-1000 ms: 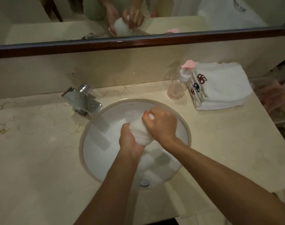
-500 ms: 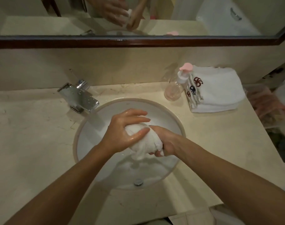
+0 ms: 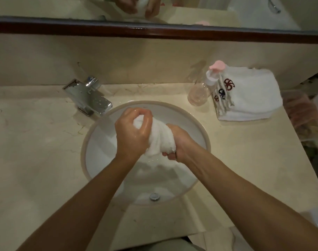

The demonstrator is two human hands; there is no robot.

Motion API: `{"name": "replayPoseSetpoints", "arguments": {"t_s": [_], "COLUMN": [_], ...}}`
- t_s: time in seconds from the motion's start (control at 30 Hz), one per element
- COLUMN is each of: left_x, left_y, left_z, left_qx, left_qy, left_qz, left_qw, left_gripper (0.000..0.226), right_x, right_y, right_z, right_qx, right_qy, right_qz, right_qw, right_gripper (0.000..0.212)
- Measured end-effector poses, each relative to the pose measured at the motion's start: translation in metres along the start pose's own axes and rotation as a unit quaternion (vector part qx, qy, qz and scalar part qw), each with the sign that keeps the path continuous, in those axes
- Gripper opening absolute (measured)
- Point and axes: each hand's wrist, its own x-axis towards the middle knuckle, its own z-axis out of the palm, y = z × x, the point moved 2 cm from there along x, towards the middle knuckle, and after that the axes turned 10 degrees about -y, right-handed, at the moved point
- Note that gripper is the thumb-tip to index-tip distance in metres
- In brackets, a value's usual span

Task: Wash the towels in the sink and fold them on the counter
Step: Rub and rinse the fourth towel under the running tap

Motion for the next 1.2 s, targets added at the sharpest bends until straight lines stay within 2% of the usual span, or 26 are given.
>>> {"name": "replayPoseSetpoints", "arguments": {"t_s": [0.13,0.27,0.53,0.7,0.77,0.83,0.87,0.9,0.97,1.03,1.07,1.13,1.2], "left_x": [0.003,0.006,0.013,0.010,0.007,0.005,0.004,0.003,0.003,0.006,0.008,0.011,0.012], "left_y": [-0.016,-0.023,-0.031,-0.023,-0.015,-0.010,-0.007,-0.005,0.001,0.005,0.005,0.004,0.000], "left_z": [0.011,0.021,0.026,0.020,0.015,0.009,0.005,0.000,-0.007,-0.010,-0.011,-0.011,-0.007], "left_qx": [-0.093,-0.157,-0.224,-0.196,-0.164,-0.134,-0.114,-0.095,-0.041,-0.005,-0.005,-0.053,-0.146], "left_qy": [0.072,0.130,0.225,0.211,0.186,0.139,0.107,0.067,-0.019,-0.073,-0.061,0.024,0.094], "left_qz": [-0.120,-0.192,-0.264,-0.260,-0.239,-0.192,-0.150,-0.098,-0.003,0.055,0.048,-0.026,-0.127], "left_qw": [0.986,0.960,0.911,0.922,0.939,0.962,0.976,0.988,0.999,0.996,0.997,0.998,0.976], "left_gripper": [0.026,0.029,0.034,0.034,0.028,0.012,0.017,0.032,0.053,0.057,0.049,0.021,0.016], "right_x": [0.009,0.018,0.022,0.015,0.011,0.005,0.001,-0.003,-0.007,-0.008,-0.008,-0.010,-0.009], "right_y": [-0.001,-0.002,-0.015,-0.017,-0.018,-0.018,-0.018,-0.017,-0.015,-0.018,-0.020,-0.023,-0.024], "right_z": [0.003,0.008,0.013,0.014,0.014,0.011,0.009,0.007,0.004,0.002,0.004,0.011,0.015], "right_qx": [0.016,0.031,-0.047,-0.080,-0.084,-0.049,-0.032,-0.017,0.000,-0.007,-0.026,-0.080,-0.126], "right_qy": [0.101,0.171,0.249,0.222,0.169,0.088,0.044,0.002,-0.049,-0.031,-0.005,0.068,0.150], "right_qz": [-0.087,-0.133,-0.184,-0.161,-0.143,-0.116,-0.098,-0.082,-0.066,-0.073,-0.086,-0.128,-0.203], "right_qw": [0.991,0.976,0.950,0.958,0.971,0.988,0.994,0.997,0.997,0.997,0.996,0.986,0.959], "right_gripper": [0.025,0.025,0.034,0.038,0.037,0.033,0.030,0.027,0.025,0.027,0.028,0.031,0.033]}}
